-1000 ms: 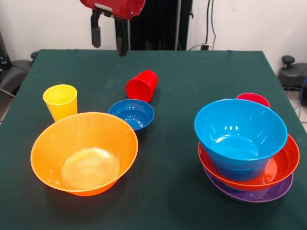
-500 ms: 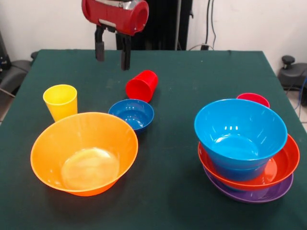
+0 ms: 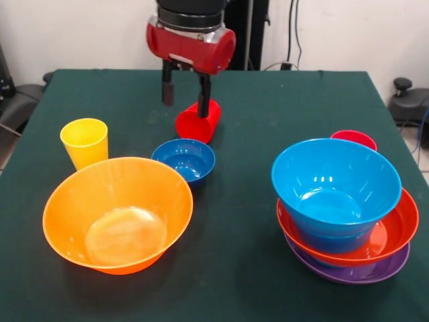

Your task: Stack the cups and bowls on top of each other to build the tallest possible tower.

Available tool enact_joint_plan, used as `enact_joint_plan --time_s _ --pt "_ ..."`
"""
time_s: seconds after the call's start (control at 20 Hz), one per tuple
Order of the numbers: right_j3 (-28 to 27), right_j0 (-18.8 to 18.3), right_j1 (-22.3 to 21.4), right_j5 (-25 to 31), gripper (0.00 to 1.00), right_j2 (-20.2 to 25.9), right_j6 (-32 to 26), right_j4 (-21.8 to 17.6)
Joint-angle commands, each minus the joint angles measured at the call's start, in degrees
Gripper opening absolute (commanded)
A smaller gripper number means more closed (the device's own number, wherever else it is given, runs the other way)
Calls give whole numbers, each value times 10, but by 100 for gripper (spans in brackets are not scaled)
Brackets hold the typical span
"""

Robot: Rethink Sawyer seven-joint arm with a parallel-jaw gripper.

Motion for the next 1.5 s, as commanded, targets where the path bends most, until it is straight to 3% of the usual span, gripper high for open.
enact_joint_plan --time_s 0.05,0.7,1.5 --pt "-13 31 44 -26 100 3 113 18" --pt "-79 39 129 -67 100 -11 99 30" --pt "-101 69 158 -65 100 -30 120 62"
